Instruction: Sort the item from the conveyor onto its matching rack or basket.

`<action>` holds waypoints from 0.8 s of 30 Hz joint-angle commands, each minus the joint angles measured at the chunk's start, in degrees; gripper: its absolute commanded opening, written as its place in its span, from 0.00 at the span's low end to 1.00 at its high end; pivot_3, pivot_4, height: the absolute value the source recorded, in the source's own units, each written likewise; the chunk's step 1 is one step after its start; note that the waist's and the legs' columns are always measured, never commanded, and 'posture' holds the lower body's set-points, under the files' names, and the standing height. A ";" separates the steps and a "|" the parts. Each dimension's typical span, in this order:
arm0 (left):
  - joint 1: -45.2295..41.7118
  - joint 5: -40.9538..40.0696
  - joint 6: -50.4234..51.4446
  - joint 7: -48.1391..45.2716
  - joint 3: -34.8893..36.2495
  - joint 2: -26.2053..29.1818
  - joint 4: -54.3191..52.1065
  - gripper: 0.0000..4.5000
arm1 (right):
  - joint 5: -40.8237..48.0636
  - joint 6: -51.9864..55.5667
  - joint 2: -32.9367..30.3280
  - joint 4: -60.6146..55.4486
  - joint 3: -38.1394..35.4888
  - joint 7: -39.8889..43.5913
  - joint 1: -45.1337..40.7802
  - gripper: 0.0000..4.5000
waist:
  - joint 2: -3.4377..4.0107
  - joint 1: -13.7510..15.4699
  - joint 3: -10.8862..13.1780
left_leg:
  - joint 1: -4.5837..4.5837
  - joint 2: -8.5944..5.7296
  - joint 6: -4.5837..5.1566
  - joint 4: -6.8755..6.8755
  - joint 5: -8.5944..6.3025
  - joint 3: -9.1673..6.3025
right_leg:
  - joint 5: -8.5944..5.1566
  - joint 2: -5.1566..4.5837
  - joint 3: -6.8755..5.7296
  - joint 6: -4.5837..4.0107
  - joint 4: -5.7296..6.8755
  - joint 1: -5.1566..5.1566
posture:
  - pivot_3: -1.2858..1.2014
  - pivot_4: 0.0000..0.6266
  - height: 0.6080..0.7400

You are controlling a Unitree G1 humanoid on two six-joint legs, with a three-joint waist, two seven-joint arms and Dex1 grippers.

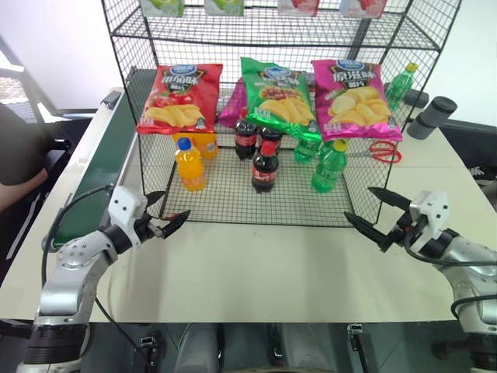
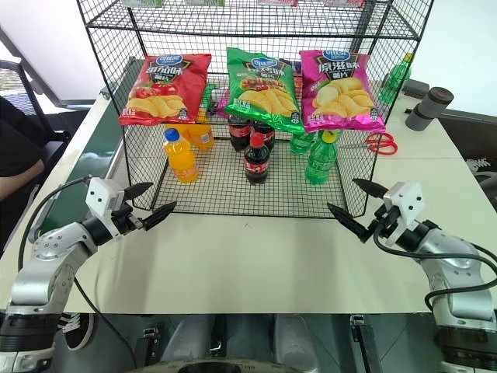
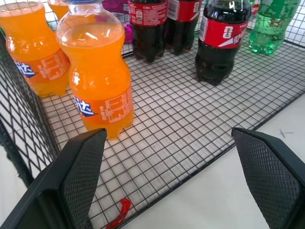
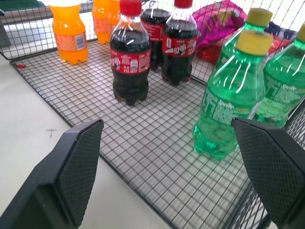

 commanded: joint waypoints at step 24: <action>3.37 -0.47 0.88 1.06 1.82 1.07 -4.78 1.00 | -0.48 0.23 1.38 -2.06 1.48 -0.18 -0.49 0.99 | 0.00 -0.03 -0.01 | 0.01 0.00 0.00 0.01 0.00 0.00 | 0.00 -0.01 0.00 0.00 0.02 0.01 | 0.52 0.24 1.00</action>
